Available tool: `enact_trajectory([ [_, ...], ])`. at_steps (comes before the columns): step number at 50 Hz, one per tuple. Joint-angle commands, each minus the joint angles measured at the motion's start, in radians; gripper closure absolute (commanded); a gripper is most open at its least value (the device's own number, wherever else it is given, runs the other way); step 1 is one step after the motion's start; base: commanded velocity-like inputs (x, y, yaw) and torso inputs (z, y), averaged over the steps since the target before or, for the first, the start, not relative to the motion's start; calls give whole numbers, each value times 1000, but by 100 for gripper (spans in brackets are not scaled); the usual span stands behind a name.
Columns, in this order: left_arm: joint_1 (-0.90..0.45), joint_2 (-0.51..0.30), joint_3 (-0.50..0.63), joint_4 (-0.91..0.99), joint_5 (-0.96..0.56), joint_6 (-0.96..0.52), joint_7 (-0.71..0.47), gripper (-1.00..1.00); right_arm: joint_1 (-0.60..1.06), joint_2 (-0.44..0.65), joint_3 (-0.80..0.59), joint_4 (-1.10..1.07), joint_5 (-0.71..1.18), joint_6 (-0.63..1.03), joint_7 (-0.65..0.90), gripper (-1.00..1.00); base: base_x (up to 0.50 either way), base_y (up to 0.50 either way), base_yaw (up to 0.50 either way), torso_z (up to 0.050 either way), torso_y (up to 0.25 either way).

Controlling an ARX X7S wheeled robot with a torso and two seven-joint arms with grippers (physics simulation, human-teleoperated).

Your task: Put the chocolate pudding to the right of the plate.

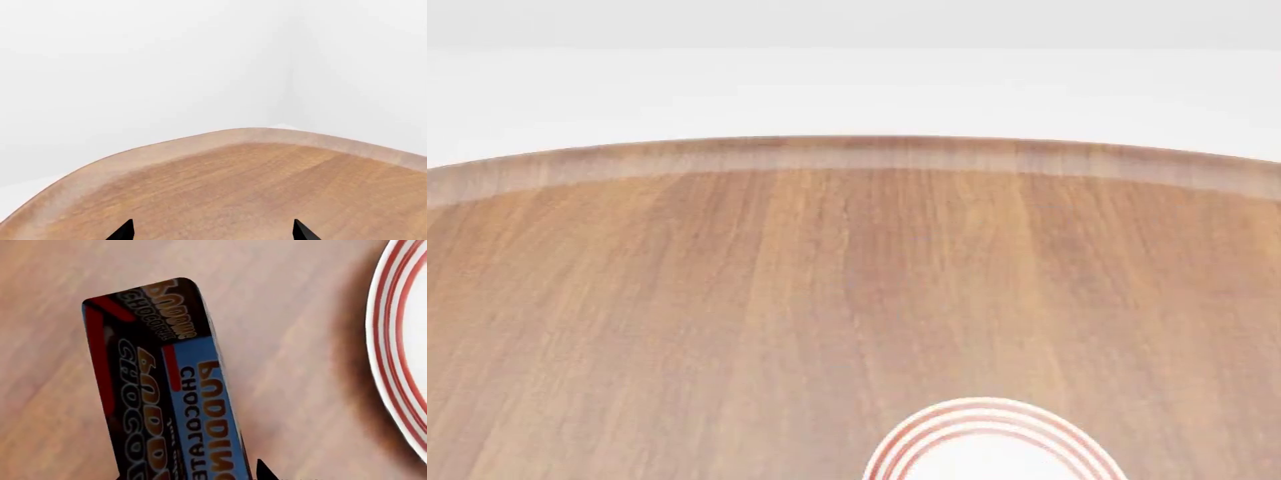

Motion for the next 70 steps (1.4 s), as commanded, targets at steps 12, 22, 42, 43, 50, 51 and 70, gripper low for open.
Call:
enact_trajectory([
  [12,0,-4,4,-1,-4,1,-5,-100,70,51,188,-234,201,5,260,100,0,0,0,0,0],
  [22,3,-6,6,2,-5,1,-7,-100,144,65,142,-336,39,16,280,100,0,0,0,0,0],
  [42,1,-9,9,-3,-4,4,-11,-100,323,168,182,-192,-83,48,383,100,0,0,0,0,0],
  [43,1,-9,10,-3,-5,5,-11,-100,327,171,177,-188,-92,49,381,100,0,0,0,0,0],
  [50,0,-10,11,-6,-7,5,-12,-100,335,212,227,-26,-121,-16,317,100,0,0,0,0,0],
  [51,-1,-10,11,-6,-7,5,-12,-100,336,217,228,-17,-130,-20,316,100,0,0,0,0,0],
  [70,3,-14,14,0,-9,1,-17,-100,303,257,323,281,-150,-174,187,100,0,0,0,0,0],
])
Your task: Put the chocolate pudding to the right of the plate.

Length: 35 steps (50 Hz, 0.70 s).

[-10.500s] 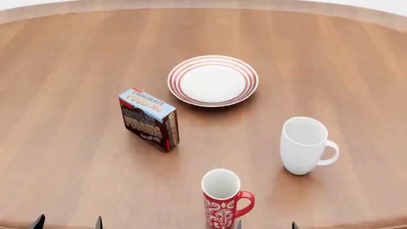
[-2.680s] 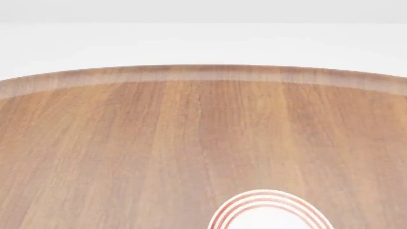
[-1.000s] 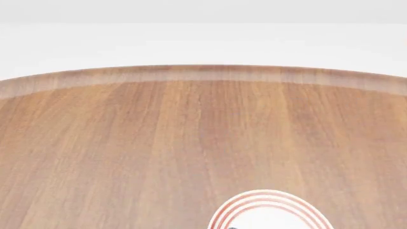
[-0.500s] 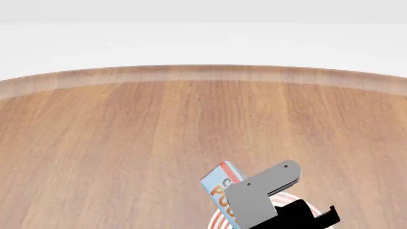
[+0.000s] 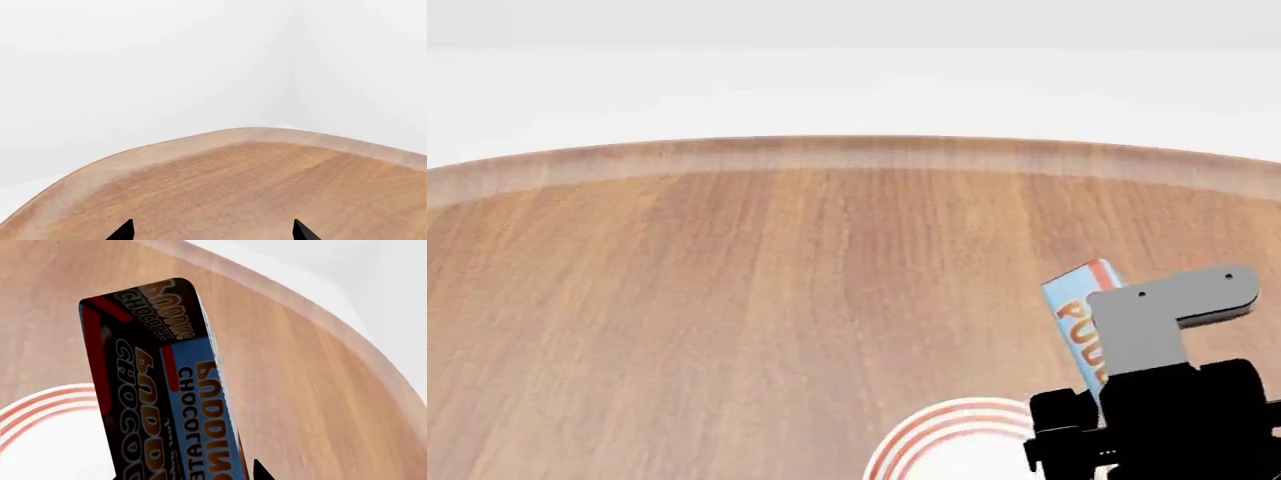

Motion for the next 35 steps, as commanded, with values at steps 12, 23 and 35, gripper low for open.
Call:
enact_trajectory([
  [12,0,-4,4,0,-3,0,-4,-100,-32,5,49,302,-83,-189,-189,100,0,0,0,0,0],
  [23,-1,-6,6,2,-2,-5,-8,-100,9,-54,27,542,-187,-334,-321,100,0,0,0,0,0],
  [35,1,-8,7,2,-3,-3,-10,-100,-46,-59,53,669,-200,-432,-364,100,0,0,0,0,0],
])
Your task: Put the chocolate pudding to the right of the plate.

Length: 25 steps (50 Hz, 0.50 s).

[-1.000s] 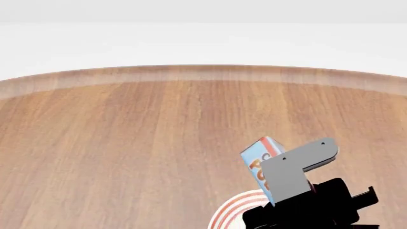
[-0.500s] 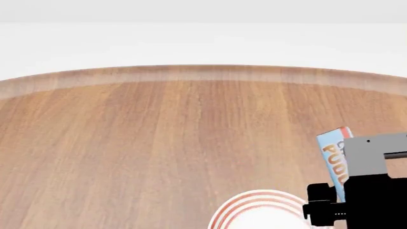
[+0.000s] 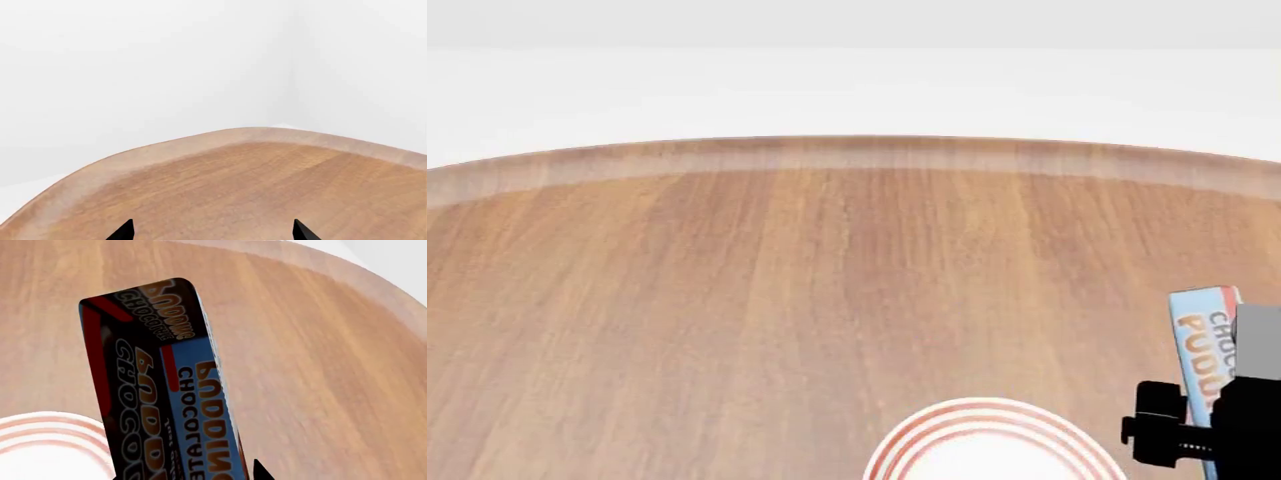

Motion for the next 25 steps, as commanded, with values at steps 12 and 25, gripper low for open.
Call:
enact_trajectory([
  [12,-1,-3,4,-2,0,2,-4,-100,-26,-55,37,234,-50,-167,-113,100,0,0,0,0,0],
  [25,0,-5,6,-3,-2,2,-5,-100,-15,-106,77,418,-58,-301,-195,100,0,0,0,0,0],
])
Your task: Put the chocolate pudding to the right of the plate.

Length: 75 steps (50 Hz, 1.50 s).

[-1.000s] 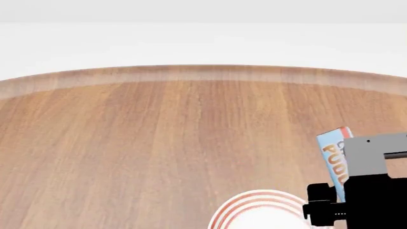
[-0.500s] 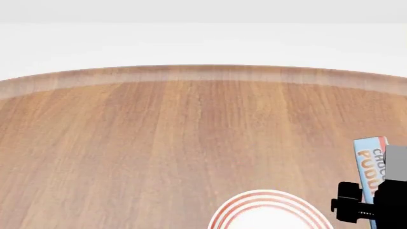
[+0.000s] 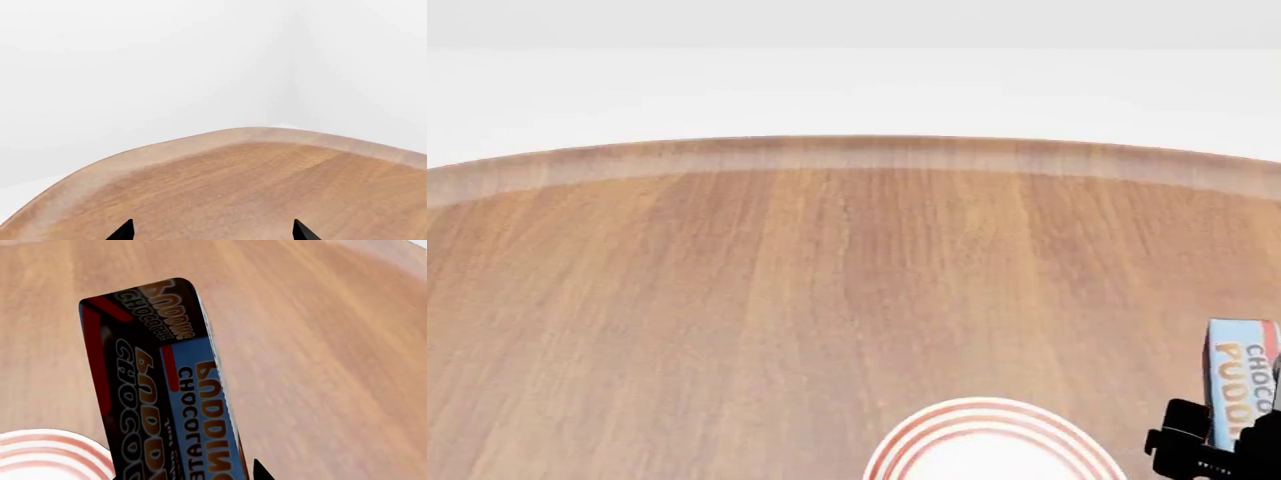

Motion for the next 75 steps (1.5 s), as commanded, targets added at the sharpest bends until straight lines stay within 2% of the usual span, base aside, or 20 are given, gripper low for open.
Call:
enact_trajectory([
  [1,0,-2,2,0,-1,0,-1,-100,8,-37,28,136,-29,-92,-69,100,0,0,0,0,0],
  [15,-2,-5,6,4,6,-9,-8,-100,148,-182,-37,539,-146,-244,-236,100,0,0,0,0,0],
  [21,-5,-7,8,4,8,-13,-10,-100,131,-192,7,546,-184,-241,-239,100,0,0,0,0,0],
  [26,-5,-7,10,5,9,-14,-11,-100,110,-201,85,547,-248,-232,-240,100,0,0,0,0,0],
  [45,-4,-11,14,8,9,-18,-15,-100,61,-237,513,547,-625,-204,-293,100,0,0,0,0,0],
  [58,-6,-12,16,7,8,-19,-16,-100,50,-255,708,547,-807,-195,-313,100,0,0,0,0,0],
  [59,-6,-12,17,7,8,-19,-16,-100,49,-257,717,547,-818,-190,-310,-100,0,0,0,0,0],
  [75,-8,-14,19,5,6,-17,-17,-100,46,-266,806,547,-907,-200,-334,-100,0,0,0,0,0],
])
